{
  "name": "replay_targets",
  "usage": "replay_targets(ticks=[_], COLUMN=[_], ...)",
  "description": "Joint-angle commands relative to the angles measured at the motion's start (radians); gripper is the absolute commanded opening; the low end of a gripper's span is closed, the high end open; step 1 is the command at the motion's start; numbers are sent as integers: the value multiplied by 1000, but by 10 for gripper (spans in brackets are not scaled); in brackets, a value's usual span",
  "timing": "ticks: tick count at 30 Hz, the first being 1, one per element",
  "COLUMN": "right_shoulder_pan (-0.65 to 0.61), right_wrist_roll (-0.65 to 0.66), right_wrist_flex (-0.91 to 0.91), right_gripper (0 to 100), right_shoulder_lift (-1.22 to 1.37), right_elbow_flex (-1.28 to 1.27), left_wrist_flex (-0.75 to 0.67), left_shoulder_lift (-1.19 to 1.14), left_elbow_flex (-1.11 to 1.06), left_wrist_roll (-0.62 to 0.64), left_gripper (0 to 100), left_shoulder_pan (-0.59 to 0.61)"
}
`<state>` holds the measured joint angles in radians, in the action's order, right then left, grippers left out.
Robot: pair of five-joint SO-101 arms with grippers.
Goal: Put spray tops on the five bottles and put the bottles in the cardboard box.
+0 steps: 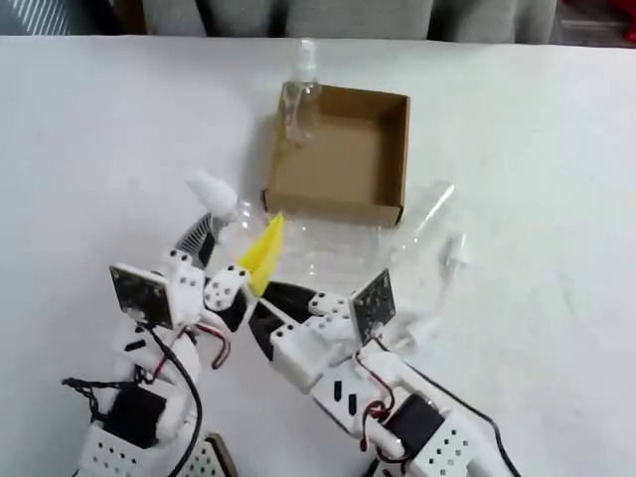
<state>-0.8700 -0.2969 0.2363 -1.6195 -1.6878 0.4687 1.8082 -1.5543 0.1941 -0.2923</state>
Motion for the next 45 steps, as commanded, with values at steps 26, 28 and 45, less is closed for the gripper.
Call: replay_targets(ticks=[26,28,45], right_shoulder_pan=[53,54,113], right_wrist_roll=[-2,-2,-2], right_wrist_flex=[-53,-53,159], right_gripper=[17,17,17], right_shoulder_lift=[-1,-1,-85], right_elbow_flex=[-6,-6,6], left_wrist_flex=[292,313,20], left_shoulder_lift=[10,10,-435], left_elbow_flex=[196,196,287], left_wrist_roll=[-89,-89,-186], left_gripper=[22,22,22], left_shoulder_pan=[-91,-94,45])
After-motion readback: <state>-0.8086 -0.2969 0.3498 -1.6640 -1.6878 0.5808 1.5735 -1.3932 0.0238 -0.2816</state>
